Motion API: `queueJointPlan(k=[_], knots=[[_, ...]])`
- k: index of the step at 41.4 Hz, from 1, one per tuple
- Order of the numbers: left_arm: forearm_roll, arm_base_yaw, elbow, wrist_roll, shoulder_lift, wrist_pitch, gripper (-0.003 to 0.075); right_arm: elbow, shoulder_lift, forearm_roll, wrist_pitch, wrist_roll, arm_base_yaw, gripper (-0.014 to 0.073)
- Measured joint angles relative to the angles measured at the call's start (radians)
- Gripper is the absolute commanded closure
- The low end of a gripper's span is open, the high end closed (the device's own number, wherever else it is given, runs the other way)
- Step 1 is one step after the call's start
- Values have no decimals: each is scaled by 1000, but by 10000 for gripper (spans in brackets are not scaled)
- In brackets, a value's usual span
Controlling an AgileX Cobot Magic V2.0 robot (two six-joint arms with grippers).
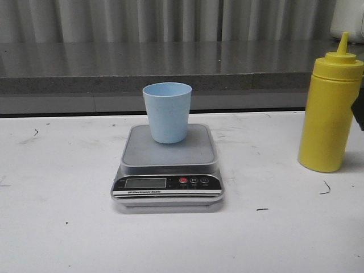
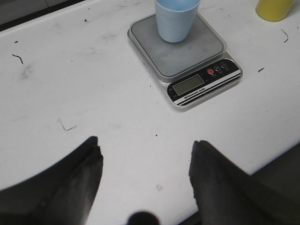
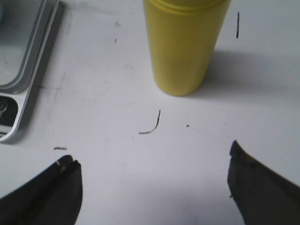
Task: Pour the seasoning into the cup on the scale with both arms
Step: 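Reach the right gripper to the yellow squeeze bottle and grasp it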
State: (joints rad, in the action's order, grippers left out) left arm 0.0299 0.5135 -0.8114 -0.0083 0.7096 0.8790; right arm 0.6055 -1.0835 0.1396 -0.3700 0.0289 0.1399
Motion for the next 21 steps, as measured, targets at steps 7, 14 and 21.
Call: queueJointPlan(k=[7, 14, 21], knots=[[0, 0, 0, 0, 0, 0, 311, -105, 0, 0, 228, 0, 0, -51], [0, 0, 0, 0, 0, 0, 311, -194, 0, 0, 421, 0, 0, -51], [0, 0, 0, 0, 0, 0, 311, -252, 0, 0, 567, 0, 4, -51]])
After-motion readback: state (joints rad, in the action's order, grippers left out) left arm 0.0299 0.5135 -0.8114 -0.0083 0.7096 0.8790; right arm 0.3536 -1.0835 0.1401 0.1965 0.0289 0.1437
